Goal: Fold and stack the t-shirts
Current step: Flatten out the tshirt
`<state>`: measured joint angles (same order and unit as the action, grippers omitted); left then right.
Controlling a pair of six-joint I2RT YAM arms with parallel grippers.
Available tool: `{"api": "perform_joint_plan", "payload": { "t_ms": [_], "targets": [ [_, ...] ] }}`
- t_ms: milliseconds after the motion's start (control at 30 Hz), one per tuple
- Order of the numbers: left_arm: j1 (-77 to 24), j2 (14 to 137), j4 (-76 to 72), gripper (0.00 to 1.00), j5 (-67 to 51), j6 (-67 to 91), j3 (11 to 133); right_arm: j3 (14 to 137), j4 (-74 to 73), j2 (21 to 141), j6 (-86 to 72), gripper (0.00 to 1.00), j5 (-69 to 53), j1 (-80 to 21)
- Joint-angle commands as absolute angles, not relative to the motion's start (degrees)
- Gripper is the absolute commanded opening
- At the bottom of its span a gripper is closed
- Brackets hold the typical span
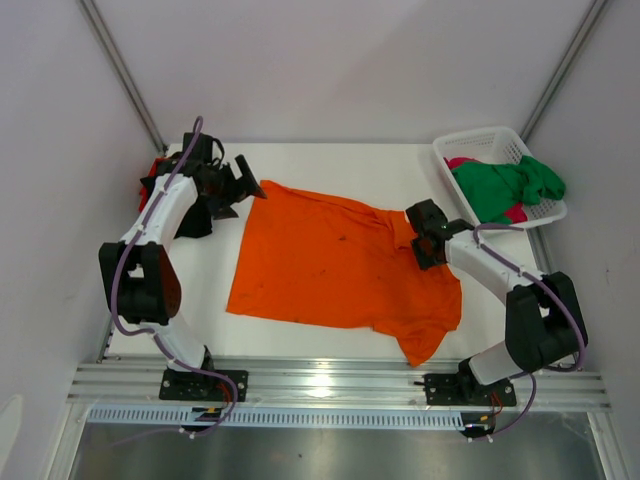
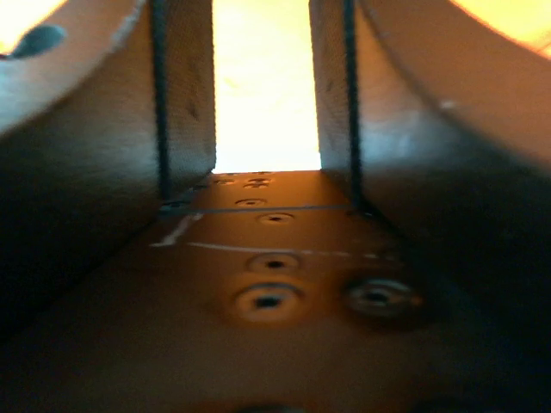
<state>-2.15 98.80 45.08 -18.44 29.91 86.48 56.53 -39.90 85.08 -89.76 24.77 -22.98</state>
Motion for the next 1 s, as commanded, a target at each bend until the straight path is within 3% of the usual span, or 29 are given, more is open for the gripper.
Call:
{"api": "perform_joint_plan", "payload": {
  "t_ms": [0, 200, 300, 500, 733, 967],
  "targets": [
    [-1.6, 98.6, 44.6, 1.0, -19.3, 29.2, 88.7, 56.3, -37.8, 86.4, -89.1, 0.35, 25.9, -22.8],
    [-1.6, 97.9, 44.6, 0.99, -18.8, 28.8, 88.0, 57.2, -35.2, 89.6, -88.0, 0.3, 25.4, -22.7],
    [-1.6, 97.8, 44.6, 0.99, -18.8, 28.7, 87.6, 58.2, -34.9, 91.7, -87.1, 0.33, 25.2, -22.7],
    [-1.6, 98.3, 44.7, 0.99, -18.9, 28.7, 87.7, 58.5, -36.5, 88.7, -87.0, 0.51, 24.9, -23.7],
    [-1.6, 99.0, 43.9, 0.99, -19.6, 29.3, 87.5, 52.8, -36.7, 77.2, -90.6, 0.53, 30.0, -25.8],
    [-1.6, 99.7, 43.4, 0.99, -20.9, 29.7, 87.4, 49.4, -34.1, 75.4, -91.2, 0.53, 32.6, -24.1]
  ]
}}
